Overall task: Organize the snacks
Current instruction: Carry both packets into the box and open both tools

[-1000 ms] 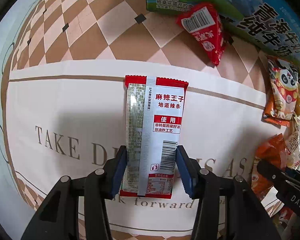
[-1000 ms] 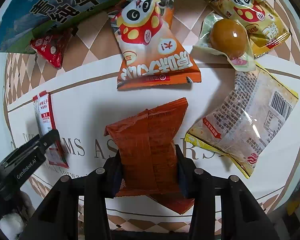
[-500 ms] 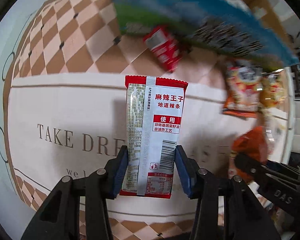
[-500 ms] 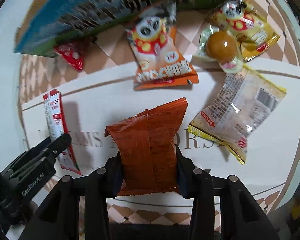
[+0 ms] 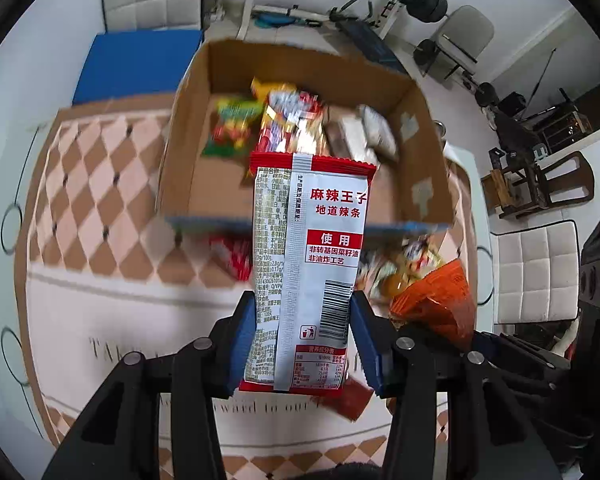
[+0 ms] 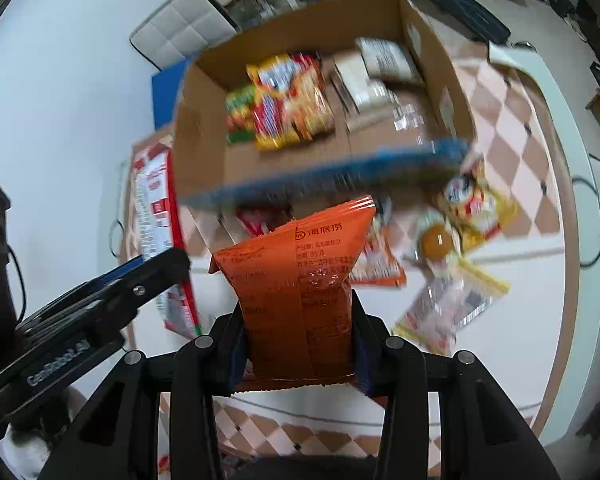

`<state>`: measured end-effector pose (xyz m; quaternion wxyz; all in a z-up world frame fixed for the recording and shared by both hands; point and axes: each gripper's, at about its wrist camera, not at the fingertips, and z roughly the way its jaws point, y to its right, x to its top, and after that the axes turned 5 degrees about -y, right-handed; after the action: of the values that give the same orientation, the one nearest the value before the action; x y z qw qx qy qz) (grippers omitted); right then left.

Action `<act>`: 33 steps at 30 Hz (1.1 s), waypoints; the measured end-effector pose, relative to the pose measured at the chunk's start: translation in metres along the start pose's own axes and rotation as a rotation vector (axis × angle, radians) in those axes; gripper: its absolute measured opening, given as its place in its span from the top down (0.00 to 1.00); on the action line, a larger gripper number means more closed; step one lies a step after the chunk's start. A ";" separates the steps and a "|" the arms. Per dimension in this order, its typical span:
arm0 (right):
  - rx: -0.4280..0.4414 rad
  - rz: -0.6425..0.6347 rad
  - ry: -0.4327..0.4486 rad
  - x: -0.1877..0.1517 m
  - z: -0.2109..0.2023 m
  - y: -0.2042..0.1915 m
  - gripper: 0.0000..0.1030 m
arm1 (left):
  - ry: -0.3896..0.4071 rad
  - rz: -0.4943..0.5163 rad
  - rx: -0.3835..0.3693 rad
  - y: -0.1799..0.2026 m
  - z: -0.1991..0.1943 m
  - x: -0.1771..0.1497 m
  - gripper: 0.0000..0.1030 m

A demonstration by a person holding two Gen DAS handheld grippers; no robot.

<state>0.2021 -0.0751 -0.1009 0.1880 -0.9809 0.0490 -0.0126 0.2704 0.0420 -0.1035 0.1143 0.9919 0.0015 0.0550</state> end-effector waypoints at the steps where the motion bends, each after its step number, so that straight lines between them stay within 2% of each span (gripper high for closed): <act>1: 0.003 0.000 0.010 0.007 -0.003 -0.001 0.56 | -0.004 0.003 -0.002 0.000 0.002 0.009 0.58; 9: -0.037 -0.003 0.057 0.085 0.010 -0.025 0.56 | -0.076 -0.031 0.038 -0.015 0.030 0.089 0.57; 15: -0.052 0.019 0.026 0.133 0.044 -0.033 0.56 | -0.218 -0.084 0.026 -0.035 0.074 0.131 0.57; 20: -0.092 0.025 -0.034 0.159 0.079 -0.034 0.56 | -0.317 -0.109 0.038 -0.049 0.110 0.146 0.57; 28: -0.123 0.033 -0.109 0.173 0.120 -0.026 0.56 | -0.386 -0.123 0.048 -0.060 0.138 0.150 0.57; 31: -0.097 0.043 -0.142 0.178 0.133 -0.021 0.55 | -0.411 -0.120 0.053 -0.061 0.144 0.150 0.55; 33: -0.086 0.052 -0.185 0.181 0.142 -0.018 0.47 | -0.419 -0.131 0.065 -0.063 0.146 0.148 0.54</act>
<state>0.3896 -0.0242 -0.2254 0.1499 -0.9834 0.0573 0.0849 0.4345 0.0722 -0.2429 0.0832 0.9826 0.0439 -0.1601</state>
